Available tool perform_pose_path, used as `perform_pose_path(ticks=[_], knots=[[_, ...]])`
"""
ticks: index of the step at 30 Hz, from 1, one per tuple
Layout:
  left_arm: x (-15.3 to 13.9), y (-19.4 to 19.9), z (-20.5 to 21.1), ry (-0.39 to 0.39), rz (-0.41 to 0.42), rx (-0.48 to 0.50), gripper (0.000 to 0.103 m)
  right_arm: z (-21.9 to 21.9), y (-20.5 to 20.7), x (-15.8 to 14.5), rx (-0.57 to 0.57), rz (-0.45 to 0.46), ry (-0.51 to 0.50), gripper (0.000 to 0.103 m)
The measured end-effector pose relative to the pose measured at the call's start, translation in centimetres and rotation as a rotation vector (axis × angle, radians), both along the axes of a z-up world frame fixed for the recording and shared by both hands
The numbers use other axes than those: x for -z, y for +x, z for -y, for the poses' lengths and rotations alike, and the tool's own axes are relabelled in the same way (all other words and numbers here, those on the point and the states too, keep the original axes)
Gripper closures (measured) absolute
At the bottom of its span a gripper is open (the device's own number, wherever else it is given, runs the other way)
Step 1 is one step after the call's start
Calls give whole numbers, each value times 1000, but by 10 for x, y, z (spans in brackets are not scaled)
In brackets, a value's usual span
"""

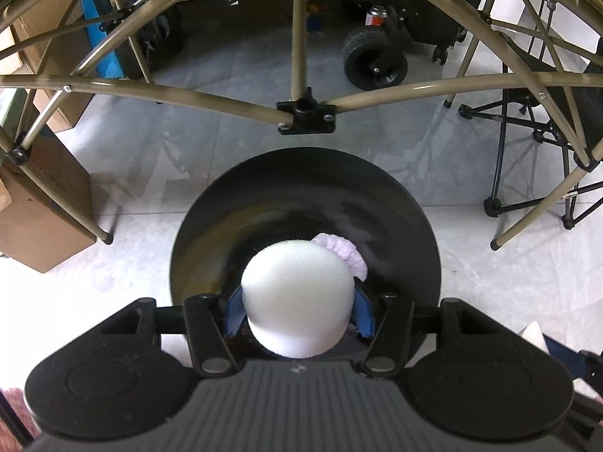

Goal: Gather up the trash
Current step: 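Lower the left tool into the bin and open it to drop the foam cylinder, then move the right tool over the bin and open it to drop the foam wedge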

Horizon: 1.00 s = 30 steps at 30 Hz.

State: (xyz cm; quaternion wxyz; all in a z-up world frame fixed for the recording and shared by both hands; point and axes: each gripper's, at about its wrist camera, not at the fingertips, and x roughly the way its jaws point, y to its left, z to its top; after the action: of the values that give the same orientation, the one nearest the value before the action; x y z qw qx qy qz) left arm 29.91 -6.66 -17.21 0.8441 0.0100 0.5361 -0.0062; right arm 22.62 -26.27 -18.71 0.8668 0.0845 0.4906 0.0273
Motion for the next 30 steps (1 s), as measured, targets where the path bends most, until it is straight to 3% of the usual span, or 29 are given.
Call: perform_pose_path(ticks=[17,18,19,21,30], knots=[[6,8,2,-27,-55,-48,44,5,-1,2,17,-4,9,72],[6,8,1,-29,-61,-51,37,5,-1,2,18,-4,9,72],[7,9,1,-34,-69,-57,20,5,-2,1,19,-5,8,72],[7,8,0,-34,-77,-73,1,4,-1,1,17,-4,9,72],[10,10,-3,-27,-108,-94,0,5,-2,1,16,-3,10,72]])
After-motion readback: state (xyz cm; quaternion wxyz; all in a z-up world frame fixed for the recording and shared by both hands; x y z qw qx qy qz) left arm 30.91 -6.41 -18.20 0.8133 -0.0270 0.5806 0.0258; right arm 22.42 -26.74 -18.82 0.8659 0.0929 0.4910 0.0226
